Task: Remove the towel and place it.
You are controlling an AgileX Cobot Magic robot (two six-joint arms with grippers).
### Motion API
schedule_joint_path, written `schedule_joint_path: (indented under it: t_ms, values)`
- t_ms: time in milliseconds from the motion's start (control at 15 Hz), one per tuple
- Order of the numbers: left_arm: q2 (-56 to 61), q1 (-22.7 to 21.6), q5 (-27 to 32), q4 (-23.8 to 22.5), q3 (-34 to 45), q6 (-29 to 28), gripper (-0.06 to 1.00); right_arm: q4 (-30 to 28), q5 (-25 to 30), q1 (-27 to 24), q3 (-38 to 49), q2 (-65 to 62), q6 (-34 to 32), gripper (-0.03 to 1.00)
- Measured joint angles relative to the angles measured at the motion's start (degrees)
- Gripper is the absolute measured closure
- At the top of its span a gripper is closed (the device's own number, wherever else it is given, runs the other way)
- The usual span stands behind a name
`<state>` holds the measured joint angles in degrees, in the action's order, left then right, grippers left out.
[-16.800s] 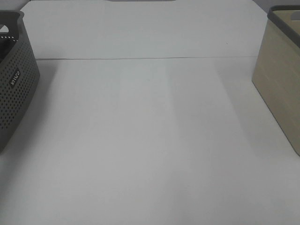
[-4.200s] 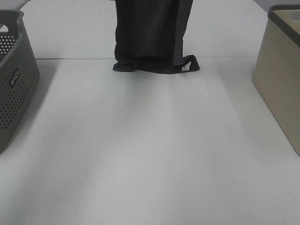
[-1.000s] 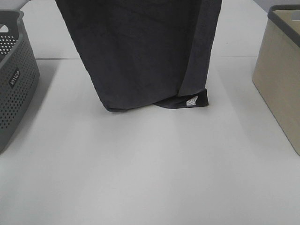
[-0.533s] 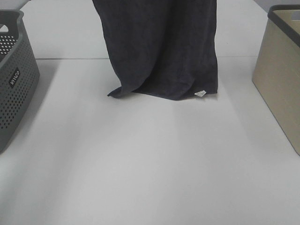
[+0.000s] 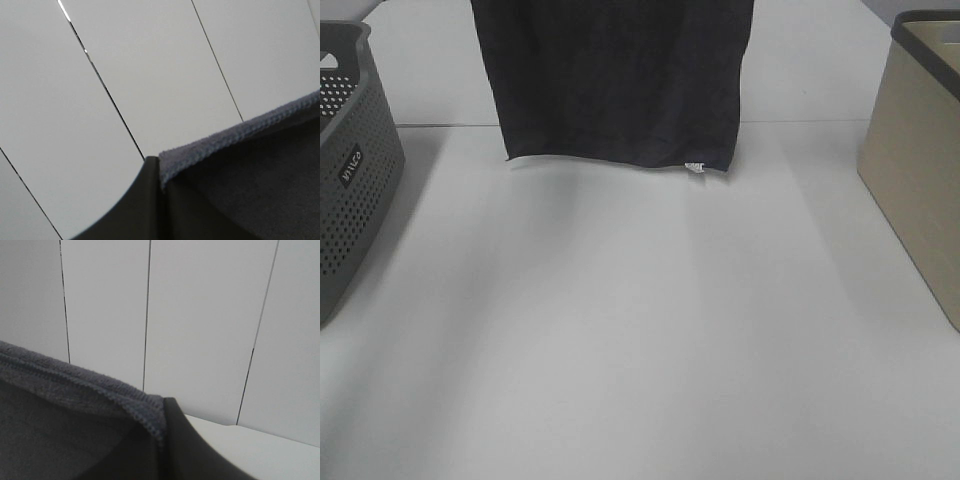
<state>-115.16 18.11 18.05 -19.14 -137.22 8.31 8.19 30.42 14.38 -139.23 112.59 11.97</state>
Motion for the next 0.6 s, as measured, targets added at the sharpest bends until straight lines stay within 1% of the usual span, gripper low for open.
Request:
schedule_joint_path:
  t_ms: [133,267,467,600]
  values:
    - [-1.7,0.0,-3.2,-1.3,0.0,0.1,0.94,0.5,-1.4,-0.7,0.0,0.6,0.0,0.95]
    - [-3.5,-0.3,-6.6,-1.5,0.0,0.1,0.94,1.5,-2.2,-1.3,0.0,1.1,0.5,0.95]
    - [-4.6,-0.3,-7.2,-1.8,0.0,0.1,0.94,1.6,-1.9,-1.4,0.0,1.9,0.7,0.95]
    - [-4.9,-0.7,-7.5,-1.9,0.0,0.1,0.94,1.6,-0.5,-1.4,0.0,2.1,0.9,0.95]
